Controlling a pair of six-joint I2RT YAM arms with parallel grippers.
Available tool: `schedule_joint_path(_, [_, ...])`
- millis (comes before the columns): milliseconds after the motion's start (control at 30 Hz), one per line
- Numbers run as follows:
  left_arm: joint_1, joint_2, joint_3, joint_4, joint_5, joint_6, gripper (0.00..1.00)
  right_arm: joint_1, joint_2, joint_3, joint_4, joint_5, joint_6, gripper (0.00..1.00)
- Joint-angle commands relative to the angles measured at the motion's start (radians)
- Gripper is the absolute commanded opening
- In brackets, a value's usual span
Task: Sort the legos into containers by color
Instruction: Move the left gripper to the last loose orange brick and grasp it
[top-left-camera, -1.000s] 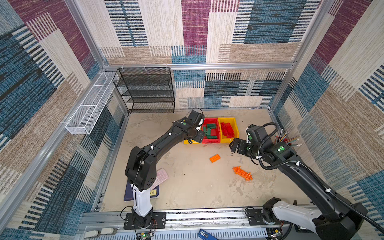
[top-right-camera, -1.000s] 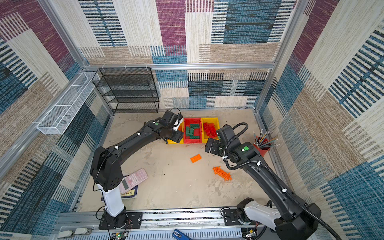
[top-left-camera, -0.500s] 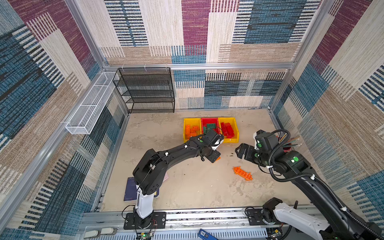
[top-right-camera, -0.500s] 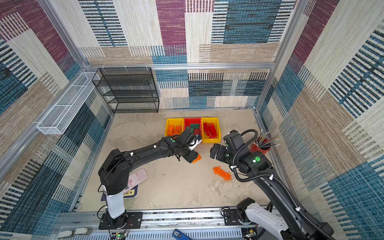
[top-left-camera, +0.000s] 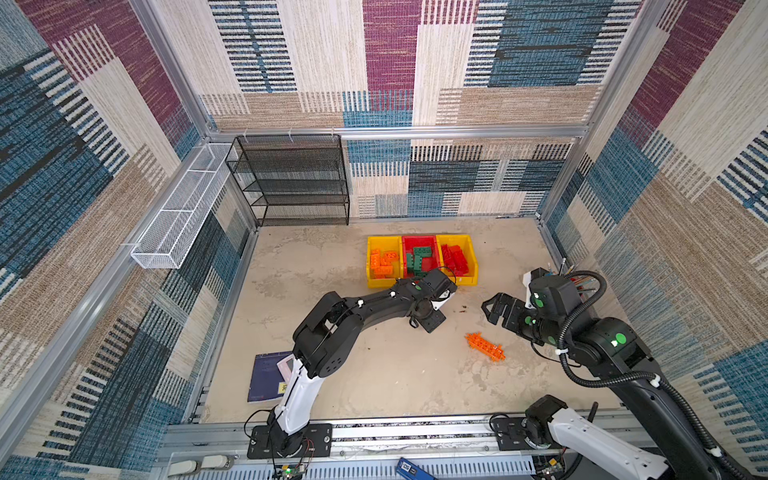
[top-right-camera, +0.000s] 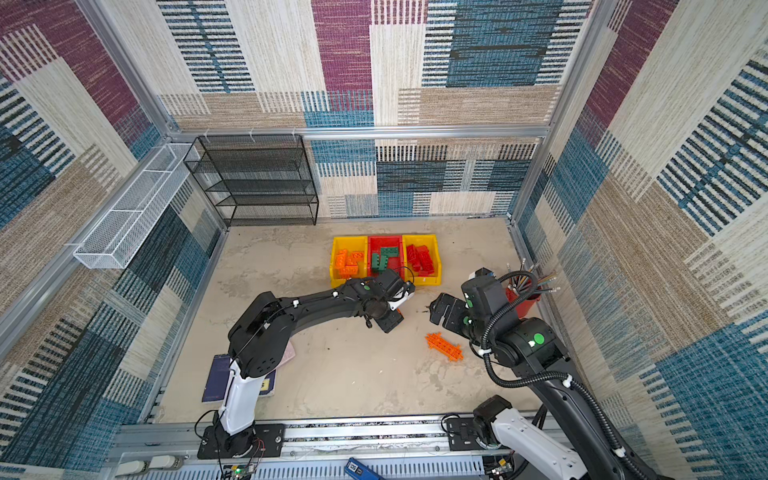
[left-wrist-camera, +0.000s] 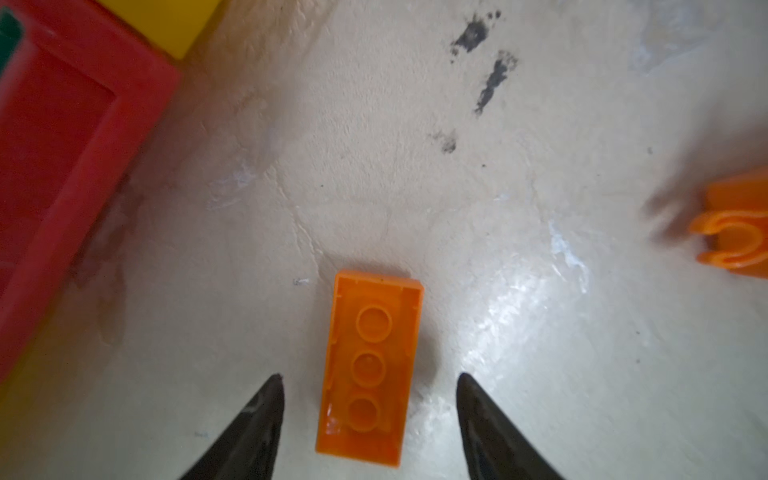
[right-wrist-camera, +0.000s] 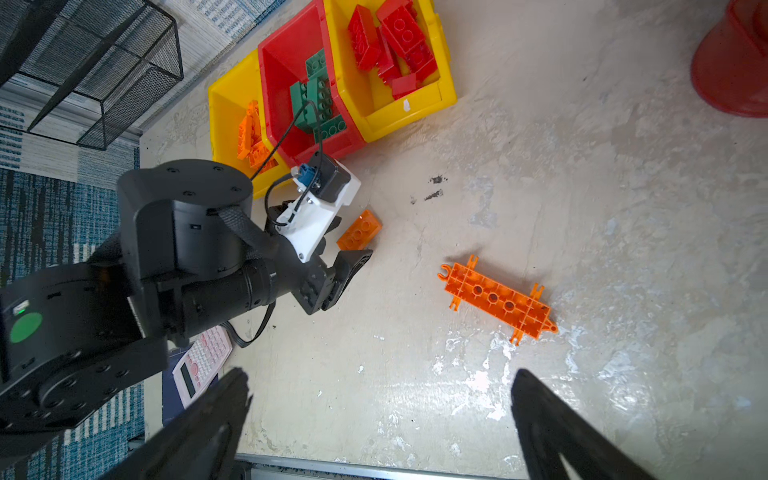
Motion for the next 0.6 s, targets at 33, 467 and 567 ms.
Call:
schedule_joint_path(33, [-0.001, 0.028, 0.025, -0.021, -0.019, 0.02, 0.65, 0.0, -0.018, -0.005, -0.019, 0.017, 0.03, 1.0])
schedule_joint_path(467, [0.0, 0.031, 0.021, -0.05, -0.043, 0.001, 0.16, 0.0, 0.026, -0.005, 0.018, 0.022, -0.006, 1.0])
schedule_joint_path(567, [0.007, 0.001, 0.015, -0.071, -0.077, -0.009, 0.15, 0.0, 0.044, 0.001, 0.041, 0.024, -0.021, 1.0])
